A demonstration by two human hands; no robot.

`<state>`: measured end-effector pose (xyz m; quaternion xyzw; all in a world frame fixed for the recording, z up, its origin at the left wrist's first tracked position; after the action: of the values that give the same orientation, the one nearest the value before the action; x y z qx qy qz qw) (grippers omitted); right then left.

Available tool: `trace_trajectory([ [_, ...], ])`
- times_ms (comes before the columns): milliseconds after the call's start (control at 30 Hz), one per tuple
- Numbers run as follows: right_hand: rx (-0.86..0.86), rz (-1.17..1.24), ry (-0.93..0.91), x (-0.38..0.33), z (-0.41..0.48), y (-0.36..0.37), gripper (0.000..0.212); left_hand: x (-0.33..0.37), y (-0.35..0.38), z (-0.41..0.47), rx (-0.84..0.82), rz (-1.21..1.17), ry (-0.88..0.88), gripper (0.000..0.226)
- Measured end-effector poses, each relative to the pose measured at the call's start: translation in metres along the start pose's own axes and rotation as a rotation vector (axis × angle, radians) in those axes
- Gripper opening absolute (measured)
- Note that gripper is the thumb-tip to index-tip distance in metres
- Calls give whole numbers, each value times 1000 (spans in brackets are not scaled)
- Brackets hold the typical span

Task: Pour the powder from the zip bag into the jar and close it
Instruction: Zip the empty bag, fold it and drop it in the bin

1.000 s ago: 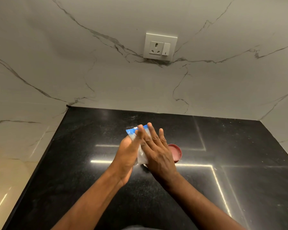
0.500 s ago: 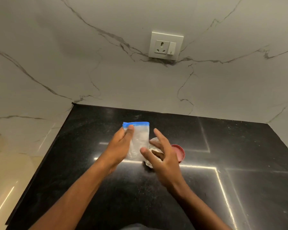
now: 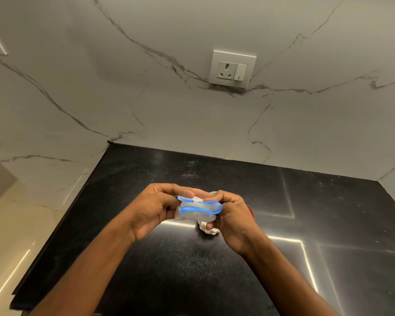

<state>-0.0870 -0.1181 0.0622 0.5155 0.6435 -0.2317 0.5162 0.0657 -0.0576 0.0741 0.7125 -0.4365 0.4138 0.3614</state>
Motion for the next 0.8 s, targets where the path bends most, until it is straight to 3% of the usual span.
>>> trace_trajectory([
  [133, -36, -150, -211, -17, -1, 0, 51, -16, -1, -10, -52, -302, -125, 33],
  [267, -107, -375, -430, -33, -8, 18, 60, -26, -10, -18, 89, -88, -48, 34],
  [333, -131, -377, -378, -23, -5, 23, 47, -29, -25, -22, 214, -102, -19, 36],
  [400, -153, -211, -210, -6, 0, 24, 27, -33, -42, -28, 301, -161, 4, 43],
  [467, -231, -14, -21, 10, -3, 34, 32, -35, -61, -37, 389, -163, 31, 49],
  [533, -243, -16, 91, 26, -10, 48, 47, -37, -78, -47, 426, -102, 81, 48],
  [600, -251, -115, 106, 39, -16, 63, 46, -37, -92, -55, 439, -58, 126, 41],
  [667, -265, -137, 84, 47, -21, 85, 26, -41, -110, -63, 452, -38, 143, 35],
  [800, -157, -173, 32, 68, -18, 122, 19, -59, -158, -75, 505, -42, 130, 36],
])
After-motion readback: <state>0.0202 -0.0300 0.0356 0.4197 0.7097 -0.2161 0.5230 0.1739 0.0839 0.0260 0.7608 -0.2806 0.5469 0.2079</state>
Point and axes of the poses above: each hand's wrist, its own z-axis towards the middle knuckle, its own y-axis out of the palm, x = y × z, the point moved 9 cm from there along z, towards the middle knuckle, and after that the axes turned 11 degrees about x, right-handed, at the moved point
